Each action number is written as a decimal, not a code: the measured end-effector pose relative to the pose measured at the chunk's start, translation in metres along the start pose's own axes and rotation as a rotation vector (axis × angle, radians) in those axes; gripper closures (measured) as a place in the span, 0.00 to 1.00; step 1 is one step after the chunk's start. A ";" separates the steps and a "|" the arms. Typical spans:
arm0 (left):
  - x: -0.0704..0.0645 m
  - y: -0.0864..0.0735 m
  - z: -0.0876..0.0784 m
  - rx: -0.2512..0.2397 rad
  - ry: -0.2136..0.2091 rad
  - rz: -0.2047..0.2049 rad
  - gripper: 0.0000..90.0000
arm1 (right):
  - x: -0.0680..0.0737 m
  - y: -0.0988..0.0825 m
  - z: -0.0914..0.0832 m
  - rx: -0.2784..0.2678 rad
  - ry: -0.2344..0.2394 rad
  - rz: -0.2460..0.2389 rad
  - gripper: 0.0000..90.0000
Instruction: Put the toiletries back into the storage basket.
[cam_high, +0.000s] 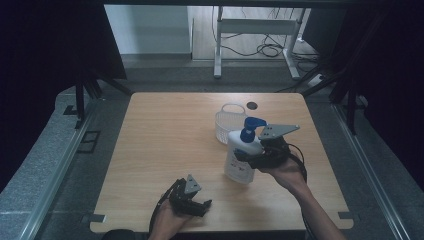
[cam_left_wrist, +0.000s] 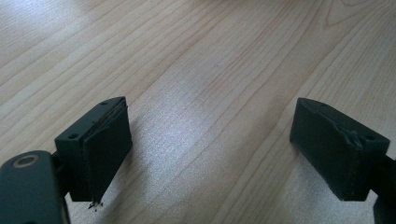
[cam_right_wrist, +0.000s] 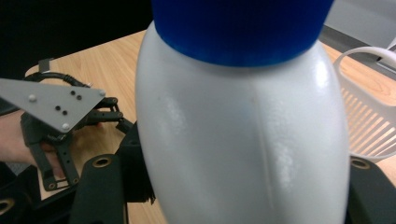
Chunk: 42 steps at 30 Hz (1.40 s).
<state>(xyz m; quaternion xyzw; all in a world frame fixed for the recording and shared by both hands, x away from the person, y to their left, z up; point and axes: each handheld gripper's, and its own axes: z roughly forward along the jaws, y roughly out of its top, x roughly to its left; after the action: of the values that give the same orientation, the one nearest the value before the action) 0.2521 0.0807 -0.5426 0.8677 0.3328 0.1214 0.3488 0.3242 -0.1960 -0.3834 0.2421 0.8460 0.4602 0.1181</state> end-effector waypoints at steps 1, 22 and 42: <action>0.000 0.000 0.000 0.000 0.000 0.000 0.13 | -0.001 0.001 0.000 0.000 -0.002 0.002 0.42; 0.000 0.000 0.000 0.001 0.000 0.000 0.13 | -0.022 0.027 0.000 -0.011 -0.052 0.010 0.42; 0.000 0.000 0.000 0.000 0.000 -0.005 0.13 | -0.047 0.059 -0.002 -0.036 -0.104 0.001 0.42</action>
<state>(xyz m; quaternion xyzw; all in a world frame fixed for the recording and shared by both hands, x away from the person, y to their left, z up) 0.2518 0.0806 -0.5427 0.8670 0.3348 0.1206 0.3488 0.3815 -0.1944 -0.3340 0.2637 0.8302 0.4622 0.1662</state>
